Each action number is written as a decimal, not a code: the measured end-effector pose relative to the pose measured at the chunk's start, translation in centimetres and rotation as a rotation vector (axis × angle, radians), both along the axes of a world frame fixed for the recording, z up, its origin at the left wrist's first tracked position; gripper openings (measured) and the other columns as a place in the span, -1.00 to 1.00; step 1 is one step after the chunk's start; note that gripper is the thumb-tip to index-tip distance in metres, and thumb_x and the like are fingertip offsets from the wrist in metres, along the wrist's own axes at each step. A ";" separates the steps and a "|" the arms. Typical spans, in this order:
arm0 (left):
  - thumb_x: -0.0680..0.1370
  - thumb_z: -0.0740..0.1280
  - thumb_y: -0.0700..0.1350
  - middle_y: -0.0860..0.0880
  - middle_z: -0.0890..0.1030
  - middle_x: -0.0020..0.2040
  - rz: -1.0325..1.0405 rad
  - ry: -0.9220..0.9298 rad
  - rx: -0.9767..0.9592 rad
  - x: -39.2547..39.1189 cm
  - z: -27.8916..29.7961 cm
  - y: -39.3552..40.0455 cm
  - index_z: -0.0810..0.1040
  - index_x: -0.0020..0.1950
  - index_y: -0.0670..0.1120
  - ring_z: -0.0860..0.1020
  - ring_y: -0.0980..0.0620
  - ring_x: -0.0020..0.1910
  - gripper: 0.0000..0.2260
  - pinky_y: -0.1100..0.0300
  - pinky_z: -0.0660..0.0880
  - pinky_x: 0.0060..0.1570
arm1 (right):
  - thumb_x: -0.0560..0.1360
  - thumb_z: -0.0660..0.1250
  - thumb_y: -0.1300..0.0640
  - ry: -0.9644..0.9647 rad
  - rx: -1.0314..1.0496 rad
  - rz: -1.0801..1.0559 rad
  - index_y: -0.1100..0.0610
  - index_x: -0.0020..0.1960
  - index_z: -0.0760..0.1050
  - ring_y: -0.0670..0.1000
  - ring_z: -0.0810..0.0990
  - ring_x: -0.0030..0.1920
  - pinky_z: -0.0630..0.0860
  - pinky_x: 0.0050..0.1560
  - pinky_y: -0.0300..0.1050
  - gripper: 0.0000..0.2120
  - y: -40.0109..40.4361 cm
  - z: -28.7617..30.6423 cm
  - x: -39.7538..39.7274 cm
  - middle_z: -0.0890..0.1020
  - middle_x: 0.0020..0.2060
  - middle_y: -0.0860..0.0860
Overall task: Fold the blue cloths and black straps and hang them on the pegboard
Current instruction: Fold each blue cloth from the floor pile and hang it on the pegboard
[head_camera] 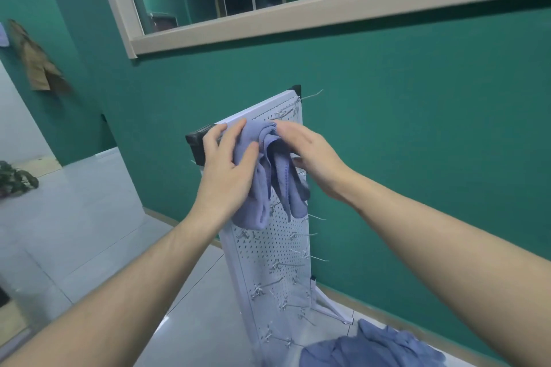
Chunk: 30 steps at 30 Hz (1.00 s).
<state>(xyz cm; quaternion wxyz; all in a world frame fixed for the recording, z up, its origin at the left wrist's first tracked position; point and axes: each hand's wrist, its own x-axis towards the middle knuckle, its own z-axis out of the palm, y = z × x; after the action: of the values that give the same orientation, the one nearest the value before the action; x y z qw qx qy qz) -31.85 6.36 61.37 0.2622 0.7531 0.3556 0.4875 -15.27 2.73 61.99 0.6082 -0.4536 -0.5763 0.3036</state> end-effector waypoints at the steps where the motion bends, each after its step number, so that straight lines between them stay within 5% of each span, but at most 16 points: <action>1: 0.64 0.27 0.04 0.09 0.19 0.51 0.025 0.070 0.052 -0.1 -0.3 0.1 0.32 0.53 0.12 0.23 0.17 0.48 -0.56 0.20 0.17 0.47 | 0.62 0.33 0.08 -0.040 0.038 0.008 -0.04 0.20 0.60 -0.16 0.64 0.08 0.51 0.12 -0.28 -0.83 -0.1 -0.3 0.1 0.69 0.09 -0.16; 5: 0.56 0.35 0.00 0.00 0.26 0.48 0.267 0.247 0.319 -0.2 -0.5 -0.3 0.39 0.50 0.06 0.18 -0.01 0.46 -0.50 0.07 0.16 0.46 | 0.57 0.38 0.24 -0.071 0.160 -0.088 0.00 0.15 0.63 -0.20 0.65 -0.01 0.55 0.11 -0.29 -0.78 -0.1 0.1 -0.1 0.71 -0.02 -0.21; 8: 0.56 0.36 -0.05 0.01 0.37 0.36 0.218 0.222 0.413 -0.2 0.2 -0.5 0.44 0.46 0.02 0.30 0.00 0.35 -0.54 0.11 0.23 0.38 | 0.57 0.38 0.23 -0.079 0.200 -0.152 0.02 0.12 0.66 -0.20 0.66 -0.02 0.57 0.12 -0.24 -0.81 0.2 1.4 -0.7 0.72 -0.04 -0.19; 12: 0.59 0.30 -0.10 0.06 0.47 0.35 0.099 0.135 0.379 -0.4 1.2 0.4 0.45 0.44 -0.01 0.37 0.06 0.36 -0.61 0.18 0.26 0.39 | 0.62 0.33 0.12 -0.119 0.151 -0.199 0.06 0.15 0.66 -0.21 0.65 0.02 0.55 0.12 -0.30 -0.82 0.3 3.0 -1.6 0.72 0.02 -0.12; 17: 0.67 0.21 -0.09 -0.01 0.36 0.50 0.138 0.213 0.318 -0.5 -0.2 0.0 0.41 0.51 -0.08 0.27 -0.03 0.45 -0.61 0.35 0.05 0.38 | 0.68 0.13 -0.11 -0.295 -0.110 -0.273 0.16 0.07 0.65 -0.07 0.59 -0.05 0.49 0.21 -0.09 -0.57 0.7 2.8 -1.8 0.71 0.04 0.09; 20: 0.68 0.16 -0.09 -0.01 0.27 0.50 0.107 0.229 0.287 -0.6 -1.4 0.2 0.31 0.57 -0.08 0.31 -0.05 0.42 -0.56 0.24 0.14 0.45 | 0.67 0.08 -0.20 -0.180 -0.170 -0.167 0.05 0.10 0.64 -0.11 0.66 0.04 0.54 0.14 -0.14 -0.55 -0.2 2.0 -1.9 0.72 0.02 -0.05; 23: 0.61 0.16 -0.02 0.09 0.19 0.43 0.028 0.217 0.226 -0.7 -2.5 0.0 0.18 0.62 -0.05 0.37 -0.08 0.40 -0.44 -0.04 0.34 0.45 | 0.64 0.15 -0.24 -0.114 -0.190 -0.046 0.03 0.14 0.62 -0.04 0.68 -0.02 0.64 0.08 0.00 -0.58 -1.1 1.1 -2.1 0.72 0.04 -0.02; 26: 0.63 0.25 -0.08 0.06 0.18 0.44 -0.021 0.261 0.167 -0.9 -4.1 -1.3 0.07 0.64 -0.05 0.27 0.01 0.47 -0.38 -0.01 0.30 0.49 | 0.55 0.28 -0.27 -0.236 -0.213 -0.061 -0.02 -0.02 0.60 0.06 0.65 -0.04 0.58 0.17 0.28 -0.67 -2.2 -0.3 -1.9 0.67 -0.06 0.06; 28: 0.62 0.28 -0.09 0.08 0.15 0.47 -0.046 0.350 0.149 -1.1 -5.6 -2.6 0.04 0.65 -0.04 0.25 0.07 0.47 -0.34 0.10 0.29 0.47 | 0.57 0.29 -0.23 -0.277 -0.245 -0.038 -0.03 -0.11 0.56 0.00 0.60 -0.11 0.62 0.14 0.22 -0.71 -3.3 -1.5 -1.5 0.61 -0.13 0.07; 30: 0.61 0.30 -0.07 0.13 0.13 0.49 -0.090 0.429 0.120 -1.2 -7.0 -3.9 0.04 0.65 -0.04 0.25 0.15 0.45 -0.33 0.17 0.32 0.42 | 0.58 0.27 -0.24 -0.308 -0.322 -0.024 -0.01 0.03 0.59 0.03 0.64 -0.07 0.65 0.12 0.12 -0.68 -4.7 -2.5 -0.9 0.63 -0.02 0.11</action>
<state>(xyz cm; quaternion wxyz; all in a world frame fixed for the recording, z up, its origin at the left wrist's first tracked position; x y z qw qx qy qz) -33.04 2.50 54.34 0.1568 0.8689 0.3393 0.3244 -16.15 -2.01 59.46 0.4363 -0.5927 -0.6012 0.3113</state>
